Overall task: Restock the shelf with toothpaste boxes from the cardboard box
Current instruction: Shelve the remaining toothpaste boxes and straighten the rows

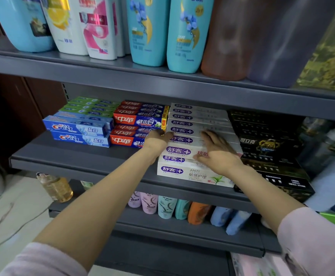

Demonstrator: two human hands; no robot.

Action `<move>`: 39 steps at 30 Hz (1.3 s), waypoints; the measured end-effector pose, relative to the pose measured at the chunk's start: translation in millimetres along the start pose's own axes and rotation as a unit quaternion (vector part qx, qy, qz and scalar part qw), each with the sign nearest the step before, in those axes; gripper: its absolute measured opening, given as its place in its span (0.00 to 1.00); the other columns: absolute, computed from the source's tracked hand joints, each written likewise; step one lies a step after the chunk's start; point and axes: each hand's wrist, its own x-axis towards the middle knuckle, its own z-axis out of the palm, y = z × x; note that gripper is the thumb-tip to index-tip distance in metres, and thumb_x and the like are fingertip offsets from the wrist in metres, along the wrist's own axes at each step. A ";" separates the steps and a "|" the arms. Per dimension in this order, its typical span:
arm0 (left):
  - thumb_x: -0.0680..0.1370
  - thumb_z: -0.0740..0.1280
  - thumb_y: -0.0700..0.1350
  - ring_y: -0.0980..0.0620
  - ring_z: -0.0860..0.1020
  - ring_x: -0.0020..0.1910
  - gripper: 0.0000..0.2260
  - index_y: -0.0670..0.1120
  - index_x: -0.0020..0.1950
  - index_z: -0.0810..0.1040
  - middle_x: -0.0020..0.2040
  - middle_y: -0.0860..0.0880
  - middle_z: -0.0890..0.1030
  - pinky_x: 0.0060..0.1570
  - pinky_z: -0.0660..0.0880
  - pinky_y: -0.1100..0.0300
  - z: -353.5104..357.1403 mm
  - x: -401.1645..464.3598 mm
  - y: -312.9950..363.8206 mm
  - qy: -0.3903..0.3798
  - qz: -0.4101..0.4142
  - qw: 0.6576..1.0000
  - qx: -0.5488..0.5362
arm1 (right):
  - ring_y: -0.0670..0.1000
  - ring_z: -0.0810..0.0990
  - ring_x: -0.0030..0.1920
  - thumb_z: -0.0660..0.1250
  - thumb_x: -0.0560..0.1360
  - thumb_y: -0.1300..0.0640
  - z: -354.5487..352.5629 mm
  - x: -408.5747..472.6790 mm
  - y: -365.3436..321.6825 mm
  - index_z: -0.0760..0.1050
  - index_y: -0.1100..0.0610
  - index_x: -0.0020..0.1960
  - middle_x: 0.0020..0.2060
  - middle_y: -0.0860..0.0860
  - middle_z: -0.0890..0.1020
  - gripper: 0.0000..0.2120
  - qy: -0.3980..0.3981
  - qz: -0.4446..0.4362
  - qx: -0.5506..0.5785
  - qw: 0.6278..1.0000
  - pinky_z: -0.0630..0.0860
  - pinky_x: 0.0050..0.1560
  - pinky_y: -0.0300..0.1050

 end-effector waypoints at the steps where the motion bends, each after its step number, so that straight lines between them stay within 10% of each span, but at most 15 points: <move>1: 0.79 0.64 0.46 0.44 0.80 0.49 0.13 0.41 0.61 0.75 0.55 0.42 0.81 0.51 0.76 0.55 -3.7 -0.8 0.5 0.001 0.015 1.000 0.003 | 0.51 0.47 0.77 0.61 0.77 0.41 -4.3 -0.1 -2.3 0.45 0.52 0.78 0.77 0.47 0.47 0.38 -0.003 -0.004 0.007 1.000 0.47 0.75 0.45; 14: 0.77 0.65 0.47 0.42 0.69 0.67 0.20 0.42 0.68 0.70 0.67 0.41 0.72 0.64 0.66 0.53 -79.3 33.4 -10.3 0.124 0.035 0.874 0.469 | 0.53 0.64 0.71 0.59 0.79 0.54 -14.0 48.6 -99.9 0.60 0.56 0.74 0.71 0.52 0.63 0.24 -0.019 -0.104 0.095 0.990 0.64 0.70 0.47; 25: 0.79 0.60 0.53 0.50 0.57 0.74 0.21 0.53 0.72 0.67 0.73 0.51 0.66 0.73 0.46 0.41 -145.7 64.3 -25.7 0.063 0.167 0.639 0.748 | 0.61 0.73 0.63 0.60 0.79 0.59 39.8 113.0 -166.6 0.68 0.64 0.67 0.64 0.61 0.74 0.18 -0.067 0.009 -0.127 0.990 0.71 0.61 0.54; 39: 0.80 0.60 0.47 0.47 0.56 0.75 0.16 0.51 0.68 0.71 0.71 0.50 0.69 0.72 0.45 0.39 -157.9 81.2 -30.3 0.070 0.213 0.647 0.728 | 0.63 0.74 0.61 0.56 0.79 0.66 69.1 128.5 -175.1 0.69 0.66 0.65 0.60 0.64 0.75 0.15 0.006 0.027 -0.144 0.989 0.75 0.55 0.54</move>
